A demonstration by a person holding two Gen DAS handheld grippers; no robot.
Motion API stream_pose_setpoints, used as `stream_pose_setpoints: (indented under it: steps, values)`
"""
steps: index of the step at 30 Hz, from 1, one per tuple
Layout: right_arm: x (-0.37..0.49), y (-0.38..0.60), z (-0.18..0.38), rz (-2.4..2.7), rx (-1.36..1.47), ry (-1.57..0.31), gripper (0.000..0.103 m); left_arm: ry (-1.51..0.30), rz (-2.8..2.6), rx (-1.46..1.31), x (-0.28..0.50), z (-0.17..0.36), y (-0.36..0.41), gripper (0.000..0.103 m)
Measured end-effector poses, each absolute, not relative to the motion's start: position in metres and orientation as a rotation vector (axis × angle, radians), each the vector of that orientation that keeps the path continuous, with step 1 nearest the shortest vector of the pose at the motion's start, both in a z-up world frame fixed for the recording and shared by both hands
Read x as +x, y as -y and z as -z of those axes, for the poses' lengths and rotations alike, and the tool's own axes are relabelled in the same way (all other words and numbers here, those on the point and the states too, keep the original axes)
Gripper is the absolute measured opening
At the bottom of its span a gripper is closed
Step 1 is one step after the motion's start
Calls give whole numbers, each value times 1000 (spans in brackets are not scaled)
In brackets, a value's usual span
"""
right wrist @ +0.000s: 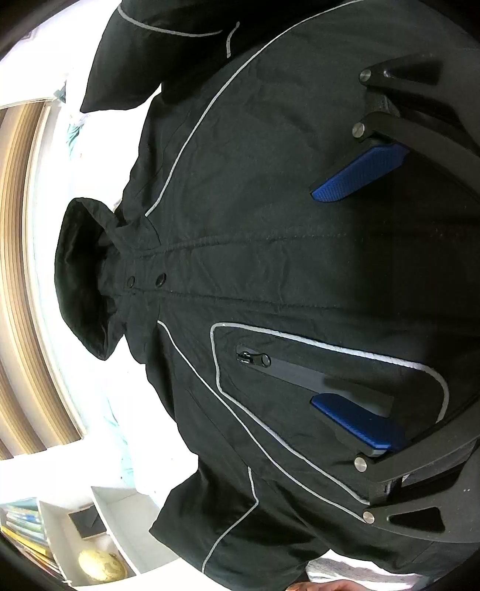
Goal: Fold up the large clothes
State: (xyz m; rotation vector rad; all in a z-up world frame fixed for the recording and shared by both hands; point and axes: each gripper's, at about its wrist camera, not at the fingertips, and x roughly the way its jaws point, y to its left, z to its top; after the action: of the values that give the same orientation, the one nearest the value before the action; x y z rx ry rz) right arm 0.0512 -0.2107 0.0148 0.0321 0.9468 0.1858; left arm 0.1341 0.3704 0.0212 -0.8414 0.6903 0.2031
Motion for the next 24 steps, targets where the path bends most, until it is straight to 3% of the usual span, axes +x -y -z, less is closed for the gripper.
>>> stream_pose_setpoints:
  steps: [5,9,13,24]
  values:
    - [50,211,-14,-183,28,-949,103,-598,-674,-363,111,-68,-361,24]
    - [50,209,-13,-177,22,-952,103,-716,-793,-254,123,-42,-384,24]
    - [51,210,-13,-176,26,-952,103,-786,-826,-81,142,-22,-360,23]
    - [50,210,-13,-177,39,-948,103,-471,-280,-195,97,-128,-273,14]
